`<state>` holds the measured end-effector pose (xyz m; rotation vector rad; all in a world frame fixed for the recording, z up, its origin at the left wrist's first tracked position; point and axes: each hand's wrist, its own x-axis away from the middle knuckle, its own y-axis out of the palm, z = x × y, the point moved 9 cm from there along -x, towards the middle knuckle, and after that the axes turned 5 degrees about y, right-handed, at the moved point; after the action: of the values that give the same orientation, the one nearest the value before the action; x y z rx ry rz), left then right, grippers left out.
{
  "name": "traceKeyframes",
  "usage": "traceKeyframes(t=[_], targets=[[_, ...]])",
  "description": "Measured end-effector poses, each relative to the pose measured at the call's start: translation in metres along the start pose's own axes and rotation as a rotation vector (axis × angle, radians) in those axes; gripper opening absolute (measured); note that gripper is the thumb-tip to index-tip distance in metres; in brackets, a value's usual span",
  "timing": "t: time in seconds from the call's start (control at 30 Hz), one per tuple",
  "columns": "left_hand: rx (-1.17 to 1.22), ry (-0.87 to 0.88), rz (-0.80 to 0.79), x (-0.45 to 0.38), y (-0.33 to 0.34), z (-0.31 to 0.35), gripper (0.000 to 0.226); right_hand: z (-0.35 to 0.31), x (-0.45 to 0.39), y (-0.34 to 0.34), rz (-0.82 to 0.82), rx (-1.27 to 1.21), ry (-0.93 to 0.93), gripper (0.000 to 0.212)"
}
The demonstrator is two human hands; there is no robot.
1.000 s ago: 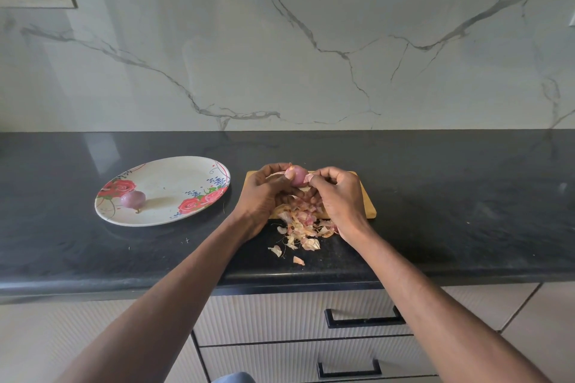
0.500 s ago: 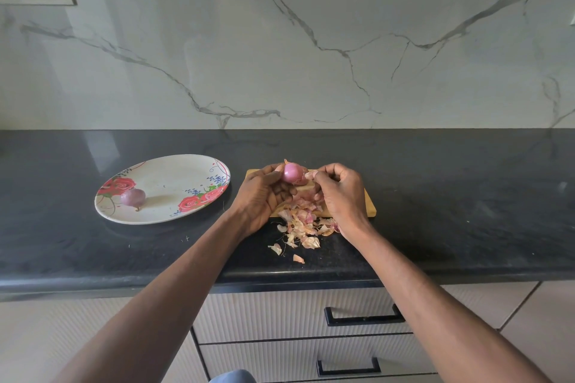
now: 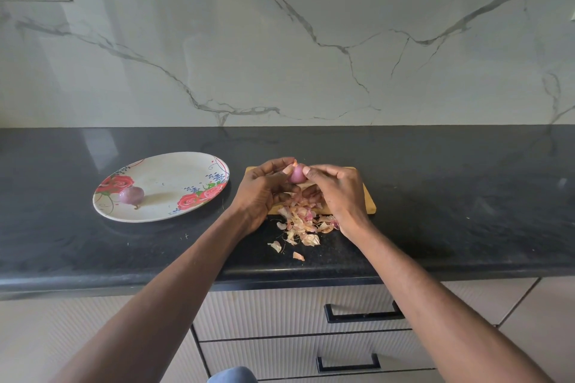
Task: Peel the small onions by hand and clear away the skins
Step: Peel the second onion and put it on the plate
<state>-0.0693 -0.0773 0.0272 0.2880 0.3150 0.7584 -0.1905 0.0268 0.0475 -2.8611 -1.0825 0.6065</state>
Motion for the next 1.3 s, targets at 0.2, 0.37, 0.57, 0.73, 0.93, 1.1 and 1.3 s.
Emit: traceKeyframes(t=[0.2,0.37,0.57,0.73,0.93,1.1,1.3], targets=[[0.011,0.013,-0.027,0.0,0.003,-0.002,0.016,0.006,-0.001,0.001,-0.018,-0.079,0.085,0.005],[0.025,0.014,-0.018,0.0,0.002,-0.003,0.028,0.004,0.002,0.0,-0.015,-0.11,0.11,0.005],[0.027,0.008,-0.028,0.001,0.002,-0.003,0.025,0.001,0.004,0.0,-0.037,-0.152,0.154,0.011],[0.047,-0.015,-0.019,0.002,0.002,-0.004,0.025,0.009,0.002,-0.001,-0.018,-0.113,0.203,0.005],[0.036,-0.008,-0.011,0.001,0.002,-0.003,0.019,0.002,0.005,-0.001,-0.017,-0.121,0.168,0.009],[0.051,-0.007,-0.02,0.003,0.004,-0.003,0.019,0.003,0.005,0.0,-0.032,-0.086,0.192,0.007],[0.045,-0.009,-0.019,0.002,0.003,-0.003,0.02,0.01,0.003,0.0,-0.035,-0.131,0.232,0.005]])
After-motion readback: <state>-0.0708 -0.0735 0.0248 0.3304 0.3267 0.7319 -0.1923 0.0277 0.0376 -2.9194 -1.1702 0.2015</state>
